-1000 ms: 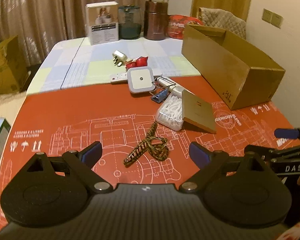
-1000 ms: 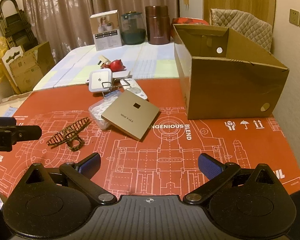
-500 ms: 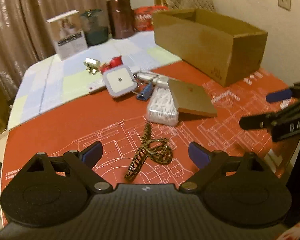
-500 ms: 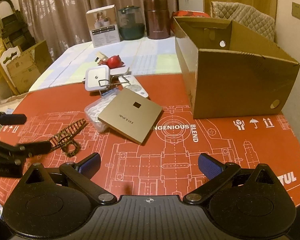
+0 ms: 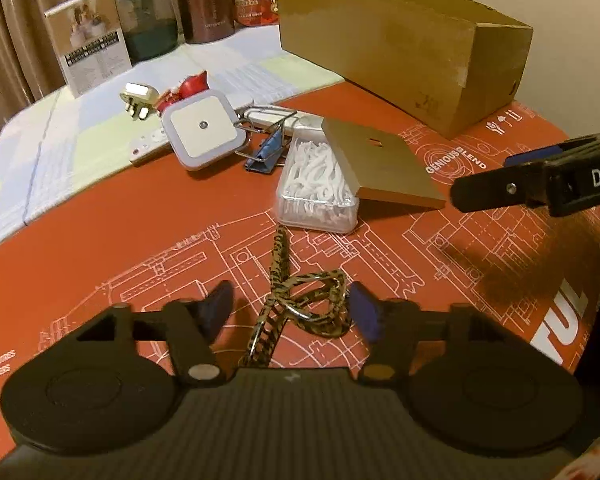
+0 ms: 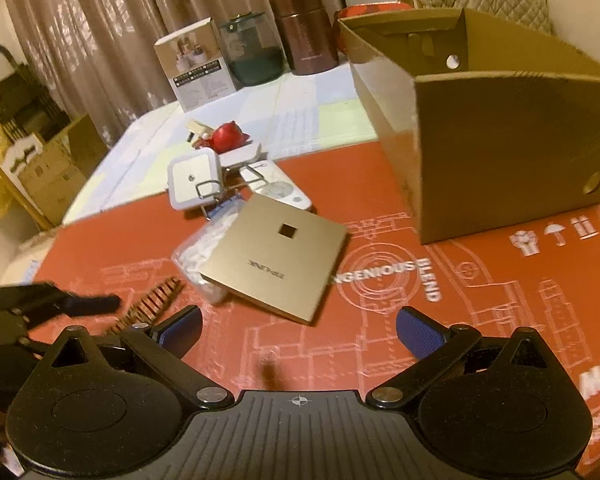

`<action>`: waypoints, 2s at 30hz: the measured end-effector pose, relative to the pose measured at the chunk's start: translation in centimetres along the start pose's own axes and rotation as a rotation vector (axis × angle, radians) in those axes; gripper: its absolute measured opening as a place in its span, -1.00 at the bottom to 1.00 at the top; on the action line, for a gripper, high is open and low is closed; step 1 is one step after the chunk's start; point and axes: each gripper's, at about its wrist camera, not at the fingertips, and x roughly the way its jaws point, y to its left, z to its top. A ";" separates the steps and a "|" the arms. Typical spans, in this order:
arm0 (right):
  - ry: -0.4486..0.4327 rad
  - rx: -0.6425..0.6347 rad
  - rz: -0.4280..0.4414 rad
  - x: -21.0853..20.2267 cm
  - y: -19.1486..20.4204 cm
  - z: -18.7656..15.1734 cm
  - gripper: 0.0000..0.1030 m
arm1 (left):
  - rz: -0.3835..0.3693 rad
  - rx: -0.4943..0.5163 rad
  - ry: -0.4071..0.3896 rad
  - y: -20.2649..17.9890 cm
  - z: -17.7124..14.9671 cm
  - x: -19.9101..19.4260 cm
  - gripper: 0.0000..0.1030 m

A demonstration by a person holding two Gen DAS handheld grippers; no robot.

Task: Organize rigid objects
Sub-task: 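Grasp the braided cord with the left tool while the right tool grasps the gold TP-LINK box, then carry the cord with the left tool while the right tool carries the gold box into the cardboard box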

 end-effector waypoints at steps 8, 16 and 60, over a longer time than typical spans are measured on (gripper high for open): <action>0.010 0.080 0.055 2.5 0.5 1.1 0.95 | -0.026 -0.078 -0.007 1.1 0.4 -0.3 -0.35; 0.015 0.214 0.033 5.6 0.1 2.6 0.95 | 0.040 -0.168 -0.062 3.3 0.3 -1.7 -0.35; -0.309 -0.086 -0.180 -9.3 -7.0 14.5 0.64 | -0.079 -0.098 -0.345 -7.4 18.8 -5.5 -0.35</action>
